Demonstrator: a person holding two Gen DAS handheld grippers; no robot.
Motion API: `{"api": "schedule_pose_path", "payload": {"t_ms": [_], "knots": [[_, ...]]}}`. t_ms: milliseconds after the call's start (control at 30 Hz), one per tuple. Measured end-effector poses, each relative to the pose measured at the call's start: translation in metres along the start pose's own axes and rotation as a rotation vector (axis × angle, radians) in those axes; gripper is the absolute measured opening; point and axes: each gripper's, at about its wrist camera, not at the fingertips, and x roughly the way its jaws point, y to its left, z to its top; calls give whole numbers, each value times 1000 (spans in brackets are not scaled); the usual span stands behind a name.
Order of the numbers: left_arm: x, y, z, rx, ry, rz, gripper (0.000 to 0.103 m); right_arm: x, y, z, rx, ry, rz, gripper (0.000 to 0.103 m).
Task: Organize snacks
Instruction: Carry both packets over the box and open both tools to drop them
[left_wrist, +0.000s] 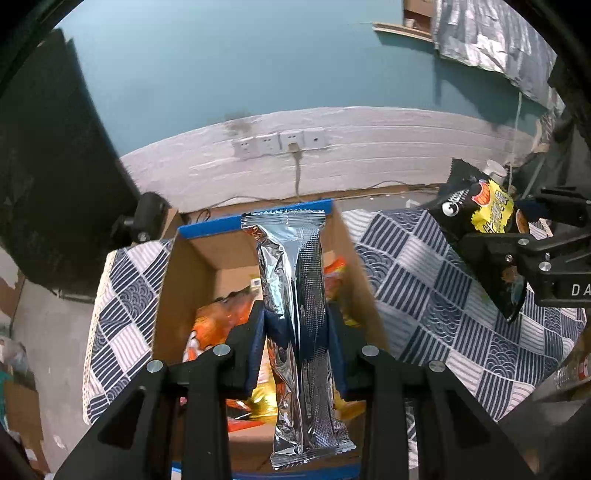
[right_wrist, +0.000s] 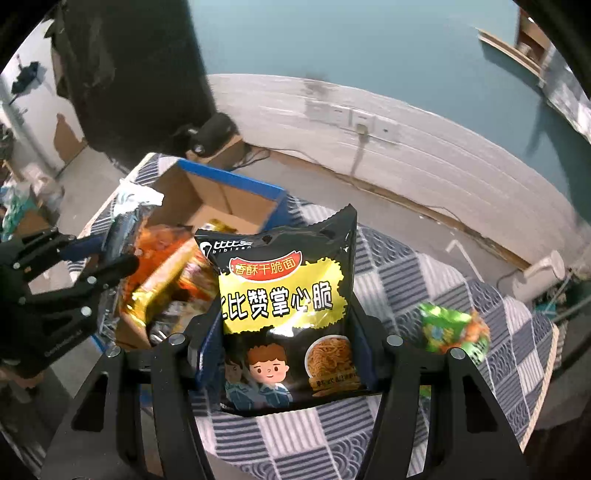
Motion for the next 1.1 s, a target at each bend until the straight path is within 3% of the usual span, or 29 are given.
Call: {"api": "schedule_pose_path", "payload": {"t_ms": [333, 767, 867, 933, 1100], "knots": [[14, 50, -16, -96, 42, 22, 32, 37, 50, 31, -39, 32, 68, 59], [37, 92, -34, -206, 107, -9, 32, 78, 95, 39, -69, 101, 121, 60], [39, 95, -35, -213, 118, -3, 32, 80, 101, 41, -75, 104, 128, 65], [38, 97, -36, -216, 115, 3, 37, 80, 102, 41, -73, 103, 129, 73], [31, 99, -33, -220, 89, 17, 55, 79, 98, 41, -54, 102, 110, 73]]}}
